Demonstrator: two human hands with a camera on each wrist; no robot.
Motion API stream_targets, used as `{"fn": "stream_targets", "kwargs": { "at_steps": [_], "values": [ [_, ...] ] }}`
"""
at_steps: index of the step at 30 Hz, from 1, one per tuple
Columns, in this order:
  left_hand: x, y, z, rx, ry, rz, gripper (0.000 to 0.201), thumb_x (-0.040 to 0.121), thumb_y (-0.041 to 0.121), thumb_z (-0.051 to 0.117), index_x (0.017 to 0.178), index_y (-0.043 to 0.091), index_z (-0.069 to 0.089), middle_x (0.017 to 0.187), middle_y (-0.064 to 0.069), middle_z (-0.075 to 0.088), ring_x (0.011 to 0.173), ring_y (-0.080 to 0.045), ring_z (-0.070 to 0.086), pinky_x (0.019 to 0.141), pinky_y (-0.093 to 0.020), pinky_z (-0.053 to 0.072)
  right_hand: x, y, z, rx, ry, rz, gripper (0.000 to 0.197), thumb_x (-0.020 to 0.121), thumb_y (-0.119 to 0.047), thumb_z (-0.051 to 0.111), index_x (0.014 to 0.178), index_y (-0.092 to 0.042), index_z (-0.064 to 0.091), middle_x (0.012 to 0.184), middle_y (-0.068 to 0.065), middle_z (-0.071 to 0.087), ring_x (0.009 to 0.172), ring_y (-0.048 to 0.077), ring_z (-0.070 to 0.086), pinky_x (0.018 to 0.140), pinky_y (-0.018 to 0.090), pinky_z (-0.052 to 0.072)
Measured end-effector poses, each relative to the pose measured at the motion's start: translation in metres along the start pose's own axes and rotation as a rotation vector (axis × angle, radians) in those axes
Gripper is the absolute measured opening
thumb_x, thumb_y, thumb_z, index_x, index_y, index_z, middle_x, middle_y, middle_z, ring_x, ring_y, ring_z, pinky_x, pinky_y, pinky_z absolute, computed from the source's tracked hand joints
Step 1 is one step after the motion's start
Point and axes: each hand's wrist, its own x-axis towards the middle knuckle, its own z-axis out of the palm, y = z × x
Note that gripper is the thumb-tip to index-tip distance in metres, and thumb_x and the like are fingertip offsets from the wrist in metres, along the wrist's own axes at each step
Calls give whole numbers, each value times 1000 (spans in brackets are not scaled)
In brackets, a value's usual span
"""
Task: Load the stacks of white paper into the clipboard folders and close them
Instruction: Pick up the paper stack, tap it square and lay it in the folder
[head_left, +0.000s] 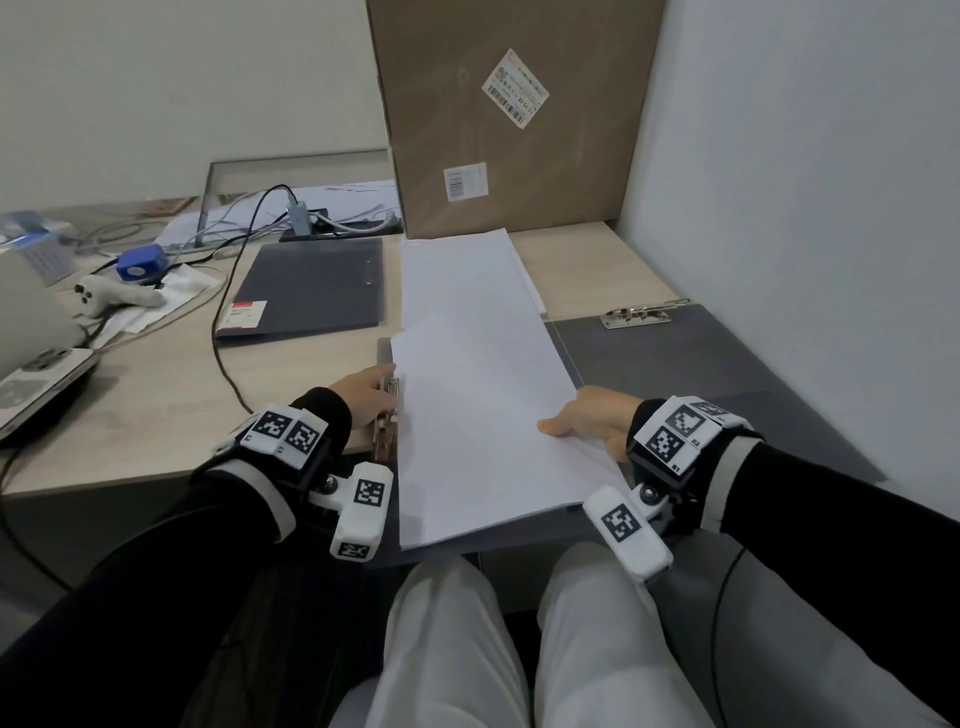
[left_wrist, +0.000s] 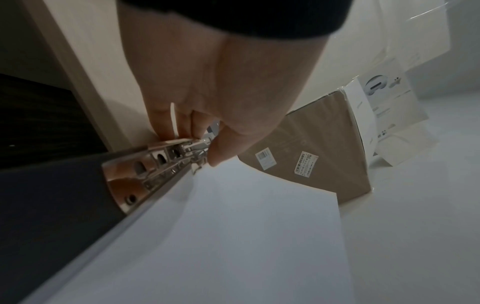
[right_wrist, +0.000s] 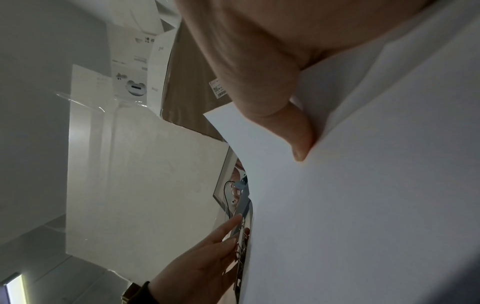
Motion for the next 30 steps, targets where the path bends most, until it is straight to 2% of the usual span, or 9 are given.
{"fn": "stream_targets", "kwargs": {
  "at_steps": [4, 7, 10, 13, 16, 21, 22, 25, 30],
  "values": [
    [-5, 7, 3, 20, 47, -48, 62, 87, 5, 48, 145, 20, 33, 144, -8, 44, 127, -30, 48, 111, -42, 38, -2, 2, 1, 32, -74, -7, 68, 83, -29, 69, 138, 1, 41, 139, 14, 52, 126, 34, 50, 107, 44, 40],
    [-4, 5, 4, 14, 59, -54, 63, 87, 4, 49, 146, 18, 31, 146, -11, 42, 127, -31, 47, 111, -43, 37, -1, 5, 4, 33, -84, -43, 80, 73, -37, 73, 138, -4, 42, 137, 13, 54, 122, 34, 54, 104, 46, 44],
    [-2, 3, 4, 0, 67, -55, 63, 87, 4, 50, 146, 18, 33, 145, -11, 43, 127, -32, 47, 111, -44, 37, 0, 5, 5, 57, -84, -54, 80, 71, -37, 74, 137, -3, 44, 136, 13, 55, 122, 34, 54, 103, 47, 44],
    [-2, 2, 5, 7, 72, -51, 61, 87, 3, 50, 144, 18, 36, 144, -11, 44, 129, -32, 45, 112, -43, 35, -3, 3, 7, 32, -72, -70, 75, 73, -36, 72, 135, -3, 45, 133, 12, 56, 120, 33, 55, 102, 46, 46],
    [-4, 3, 5, 51, 61, -48, 65, 85, 5, 54, 145, 21, 34, 150, -10, 37, 135, -29, 38, 114, -41, 32, 0, 3, 7, -15, -72, -102, 78, 71, -39, 71, 136, -4, 44, 135, 12, 55, 120, 33, 55, 101, 45, 47],
    [-8, 12, 7, 183, 40, -45, 68, 86, 12, 57, 147, 25, 29, 155, -7, 29, 141, -28, 30, 116, -37, 28, -19, -4, 7, -67, -15, -91, 53, 86, -25, 65, 130, 1, 51, 132, 19, 56, 124, 36, 52, 103, 40, 44],
    [-8, 14, 8, 205, 42, -44, 67, 87, 13, 57, 147, 25, 29, 155, -7, 29, 141, -27, 30, 116, -35, 27, -20, -3, 7, -66, -12, -97, 54, 86, -25, 65, 130, 1, 51, 132, 18, 56, 124, 36, 52, 102, 40, 44],
    [-11, 19, 10, 266, 28, -44, 69, 87, 16, 59, 148, 25, 27, 155, -6, 28, 141, -26, 30, 115, -32, 27, -15, -1, 8, -90, -63, -103, 73, 76, -37, 70, 135, -2, 45, 136, 13, 54, 122, 33, 54, 102, 42, 46],
    [-17, 28, 16, 433, -2, -59, 69, 88, 26, 59, 148, 24, 25, 156, -8, 27, 140, -26, 32, 112, -31, 28, -10, 1, 9, -104, -52, -112, 70, 79, -36, 68, 135, -2, 44, 137, 11, 53, 121, 32, 54, 102, 42, 46]
  ]
}}
